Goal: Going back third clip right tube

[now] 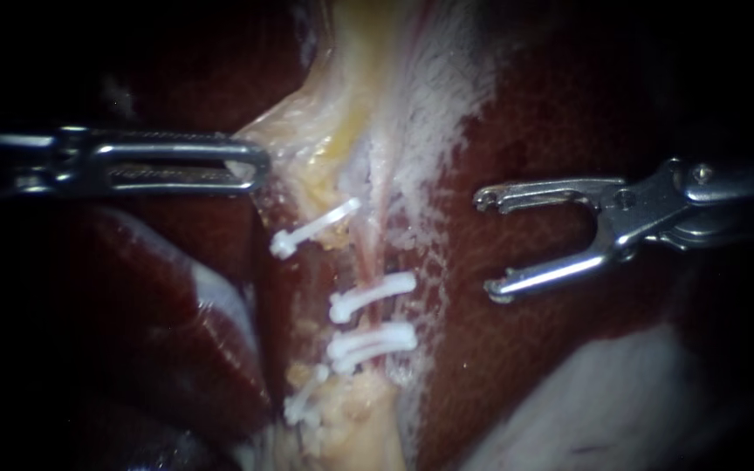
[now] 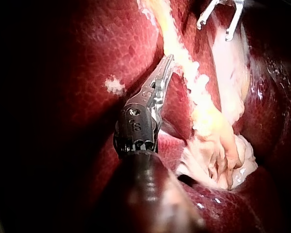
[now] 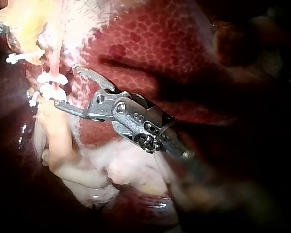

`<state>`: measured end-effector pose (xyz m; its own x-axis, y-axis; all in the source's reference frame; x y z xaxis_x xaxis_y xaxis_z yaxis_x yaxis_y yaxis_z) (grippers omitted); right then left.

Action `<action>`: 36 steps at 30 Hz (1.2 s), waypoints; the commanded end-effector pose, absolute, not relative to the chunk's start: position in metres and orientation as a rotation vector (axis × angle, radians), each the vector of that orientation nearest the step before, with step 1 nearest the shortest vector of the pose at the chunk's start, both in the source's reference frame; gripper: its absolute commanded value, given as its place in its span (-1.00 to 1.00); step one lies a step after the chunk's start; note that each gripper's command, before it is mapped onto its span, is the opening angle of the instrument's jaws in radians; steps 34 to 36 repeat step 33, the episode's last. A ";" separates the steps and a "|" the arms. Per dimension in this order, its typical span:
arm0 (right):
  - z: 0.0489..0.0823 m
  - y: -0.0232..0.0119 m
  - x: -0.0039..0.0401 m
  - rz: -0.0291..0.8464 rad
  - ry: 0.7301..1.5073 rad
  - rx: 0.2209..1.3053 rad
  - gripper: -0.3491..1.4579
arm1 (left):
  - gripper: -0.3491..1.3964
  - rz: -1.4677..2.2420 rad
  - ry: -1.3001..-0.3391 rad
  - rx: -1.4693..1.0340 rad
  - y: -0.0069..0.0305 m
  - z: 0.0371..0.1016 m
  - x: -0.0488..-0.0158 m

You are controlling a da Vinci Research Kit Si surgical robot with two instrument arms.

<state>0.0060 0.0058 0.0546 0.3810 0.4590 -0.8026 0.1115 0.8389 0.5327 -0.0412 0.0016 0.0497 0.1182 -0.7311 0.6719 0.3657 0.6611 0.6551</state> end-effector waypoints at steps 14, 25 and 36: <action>0.0545 0.0056 0.0062 0.232 1.176 0.570 0.05 | -1.00 -0.825 -1.199 0.375 0.0020 0.0521 -0.0428; 0.0544 0.0055 0.0062 0.232 1.176 0.570 0.05 | -1.00 -0.825 -1.199 0.374 0.0020 0.0522 -0.0428; 0.0544 0.0054 0.0062 0.229 1.177 0.575 0.05 | -1.00 -0.825 -1.199 0.374 0.0019 0.0521 -0.0428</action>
